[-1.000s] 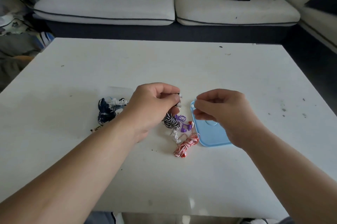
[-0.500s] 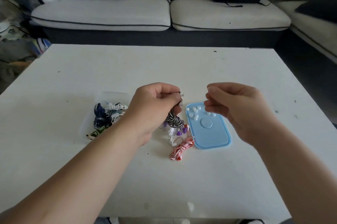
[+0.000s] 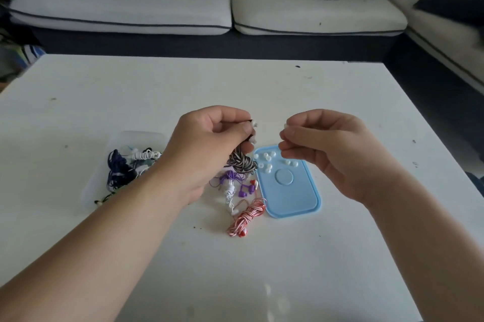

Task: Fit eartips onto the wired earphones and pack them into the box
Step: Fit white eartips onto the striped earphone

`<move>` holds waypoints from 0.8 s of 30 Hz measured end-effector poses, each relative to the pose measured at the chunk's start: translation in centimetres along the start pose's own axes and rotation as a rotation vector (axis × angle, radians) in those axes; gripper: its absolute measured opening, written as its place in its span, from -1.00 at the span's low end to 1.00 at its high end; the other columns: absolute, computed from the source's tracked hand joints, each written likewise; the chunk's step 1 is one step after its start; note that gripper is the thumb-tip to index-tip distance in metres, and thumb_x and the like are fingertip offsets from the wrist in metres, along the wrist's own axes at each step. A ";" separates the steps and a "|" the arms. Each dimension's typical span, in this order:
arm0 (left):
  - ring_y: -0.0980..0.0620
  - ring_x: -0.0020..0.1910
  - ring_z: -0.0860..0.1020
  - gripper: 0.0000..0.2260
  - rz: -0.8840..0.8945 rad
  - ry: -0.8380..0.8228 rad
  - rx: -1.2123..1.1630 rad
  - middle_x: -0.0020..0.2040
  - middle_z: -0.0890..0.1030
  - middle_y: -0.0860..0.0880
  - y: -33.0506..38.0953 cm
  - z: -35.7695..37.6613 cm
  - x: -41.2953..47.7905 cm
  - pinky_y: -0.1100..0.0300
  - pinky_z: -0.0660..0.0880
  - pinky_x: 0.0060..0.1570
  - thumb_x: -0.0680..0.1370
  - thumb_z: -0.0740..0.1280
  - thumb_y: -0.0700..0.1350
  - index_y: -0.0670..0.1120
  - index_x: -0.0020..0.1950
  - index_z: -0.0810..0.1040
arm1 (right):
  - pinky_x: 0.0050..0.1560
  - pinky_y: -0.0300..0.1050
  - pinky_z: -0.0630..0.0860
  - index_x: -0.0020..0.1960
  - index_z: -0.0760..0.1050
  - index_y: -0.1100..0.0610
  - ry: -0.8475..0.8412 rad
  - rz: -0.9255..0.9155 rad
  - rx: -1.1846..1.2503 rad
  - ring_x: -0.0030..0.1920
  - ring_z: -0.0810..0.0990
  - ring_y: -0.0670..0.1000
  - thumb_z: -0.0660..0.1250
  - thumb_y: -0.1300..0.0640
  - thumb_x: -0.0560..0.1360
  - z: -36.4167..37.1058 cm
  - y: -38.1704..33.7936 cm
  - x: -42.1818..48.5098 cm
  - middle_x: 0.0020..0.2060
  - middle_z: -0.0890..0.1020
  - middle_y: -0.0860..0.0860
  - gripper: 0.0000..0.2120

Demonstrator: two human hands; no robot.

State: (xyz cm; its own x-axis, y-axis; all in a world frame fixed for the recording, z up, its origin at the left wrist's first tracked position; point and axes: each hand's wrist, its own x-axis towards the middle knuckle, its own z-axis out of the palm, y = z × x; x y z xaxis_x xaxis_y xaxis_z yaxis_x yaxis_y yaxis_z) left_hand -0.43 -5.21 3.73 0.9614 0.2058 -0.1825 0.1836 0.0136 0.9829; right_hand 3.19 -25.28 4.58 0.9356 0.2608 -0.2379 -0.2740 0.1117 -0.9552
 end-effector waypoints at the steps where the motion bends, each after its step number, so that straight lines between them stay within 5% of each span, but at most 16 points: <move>1: 0.03 -0.27 0.70 -0.88 0.000 -0.002 -0.007 -0.13 0.76 -0.11 0.1 -0.5 0.1 0.29 0.58 -0.23 0.58 0.45 -0.27 -0.12 0.08 0.70 | -0.10 -0.06 0.69 -0.03 0.62 0.33 -0.027 0.005 -0.003 -0.20 0.70 0.17 0.44 0.44 0.45 0.3 0.1 0.1 -0.18 0.68 0.25 -0.88; 5: 0.05 -0.27 0.70 -0.88 -0.001 -0.027 -0.004 -0.14 0.76 -0.11 0.3 -1.5 0.0 0.33 0.54 -0.29 0.57 0.45 -0.27 -0.13 0.08 0.71 | -0.08 -0.04 0.68 -0.01 0.64 0.33 -0.156 0.003 -0.053 -0.21 0.72 0.20 0.46 0.40 0.42 1.4 0.7 0.3 -0.17 0.71 0.29 -0.84; 11: 0.01 -0.23 0.68 -0.89 0.010 -0.117 -0.018 -0.17 0.74 -0.11 0.4 -1.9 0.1 0.21 0.60 -0.13 0.57 0.45 -0.24 -0.12 0.07 0.71 | -0.11 -0.09 0.64 -0.04 0.68 0.26 -0.176 -0.108 -0.152 -0.22 0.70 0.17 0.48 0.25 0.41 2.1 1.0 1.0 -0.19 0.71 0.28 -0.86; 24: 0.03 -0.25 0.66 -0.89 0.006 -0.143 -0.025 -0.11 0.75 -0.15 0.2 -1.4 -0.1 0.29 0.55 -0.23 0.58 0.43 -0.23 -0.12 0.08 0.71 | -0.18 -0.10 0.65 0.00 0.67 0.30 -0.179 -0.056 0.045 -0.25 0.69 0.12 0.46 0.27 0.39 2.3 1.1 1.1 -0.19 0.70 0.27 -0.80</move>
State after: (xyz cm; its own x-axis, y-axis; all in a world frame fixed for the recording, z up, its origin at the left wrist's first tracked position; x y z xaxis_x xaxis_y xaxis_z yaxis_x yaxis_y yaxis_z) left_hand -0.71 -3.88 4.00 0.9822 0.0639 -0.1766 0.1745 0.0373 0.9839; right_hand 3.39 -22.68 3.69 0.8964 0.4186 -0.1459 -0.2364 0.1729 -0.9562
